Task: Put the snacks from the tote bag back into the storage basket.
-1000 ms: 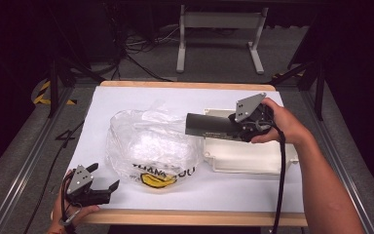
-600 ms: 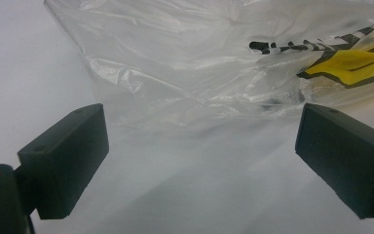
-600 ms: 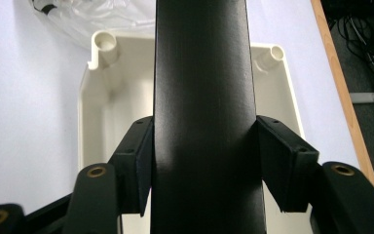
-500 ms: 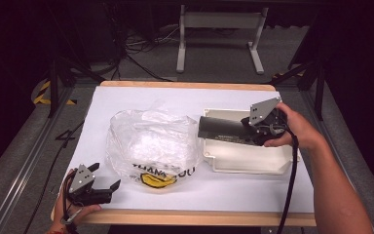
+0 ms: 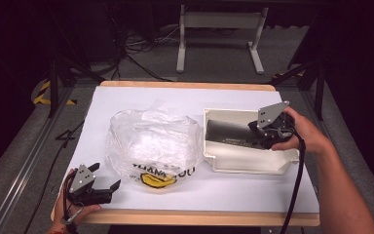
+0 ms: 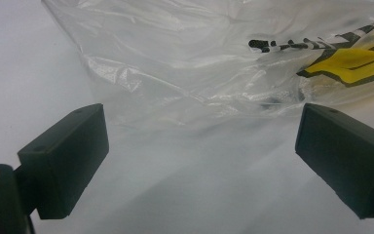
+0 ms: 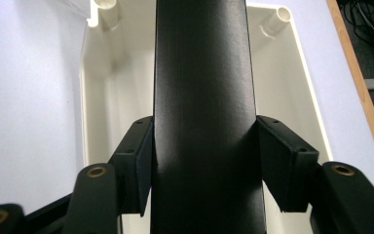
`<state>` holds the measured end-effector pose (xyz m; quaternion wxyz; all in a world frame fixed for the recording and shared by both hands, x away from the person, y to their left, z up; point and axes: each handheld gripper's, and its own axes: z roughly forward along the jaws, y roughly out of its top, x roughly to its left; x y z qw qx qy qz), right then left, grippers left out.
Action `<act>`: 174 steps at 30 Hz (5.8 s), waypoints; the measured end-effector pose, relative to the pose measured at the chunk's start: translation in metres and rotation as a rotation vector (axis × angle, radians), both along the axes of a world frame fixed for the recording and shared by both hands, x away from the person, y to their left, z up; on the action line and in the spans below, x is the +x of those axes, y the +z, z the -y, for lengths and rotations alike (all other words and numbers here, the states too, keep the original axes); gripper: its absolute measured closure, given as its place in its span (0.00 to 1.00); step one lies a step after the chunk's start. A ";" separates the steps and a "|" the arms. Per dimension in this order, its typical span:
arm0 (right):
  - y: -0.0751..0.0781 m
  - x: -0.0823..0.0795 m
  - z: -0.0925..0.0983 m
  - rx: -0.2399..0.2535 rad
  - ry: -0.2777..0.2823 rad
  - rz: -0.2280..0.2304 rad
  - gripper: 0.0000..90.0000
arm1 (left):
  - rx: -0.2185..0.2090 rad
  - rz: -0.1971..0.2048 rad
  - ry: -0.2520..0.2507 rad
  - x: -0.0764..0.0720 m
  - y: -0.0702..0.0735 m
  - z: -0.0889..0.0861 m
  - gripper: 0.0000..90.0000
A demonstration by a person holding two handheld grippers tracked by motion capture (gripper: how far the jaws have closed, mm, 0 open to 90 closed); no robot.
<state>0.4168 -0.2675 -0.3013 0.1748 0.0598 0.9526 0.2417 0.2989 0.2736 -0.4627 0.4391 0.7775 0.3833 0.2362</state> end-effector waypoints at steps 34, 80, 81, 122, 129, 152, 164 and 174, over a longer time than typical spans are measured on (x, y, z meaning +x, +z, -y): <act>-0.060 0.031 0.005 -0.146 -0.005 -0.121 0.48 | 0.009 -0.001 0.001 0.000 0.000 0.000 0.07; -0.058 0.032 0.016 -0.105 -0.082 -0.099 0.43 | 0.001 0.005 0.000 -0.001 0.001 0.000 0.07; -0.058 0.032 0.016 -0.102 -0.075 -0.102 0.43 | 0.001 0.005 0.000 -0.001 0.001 0.000 0.07; -0.020 -0.012 0.028 0.170 -0.294 0.101 0.34 | -0.008 0.015 0.009 0.000 0.003 0.000 0.07; -0.021 -0.019 0.028 0.169 -0.332 0.120 0.33 | -0.011 0.019 0.009 0.000 0.004 0.000 0.07; -0.024 -0.056 0.054 0.278 -0.493 0.206 0.24 | -0.005 0.021 0.011 0.000 0.005 0.001 0.07; -0.032 -0.081 0.069 0.358 -0.554 0.240 0.19 | -0.009 0.026 0.007 -0.001 0.005 0.001 0.07; -0.056 -0.103 0.079 0.471 -0.606 0.282 0.17 | -0.013 0.030 0.007 -0.001 0.006 0.001 0.07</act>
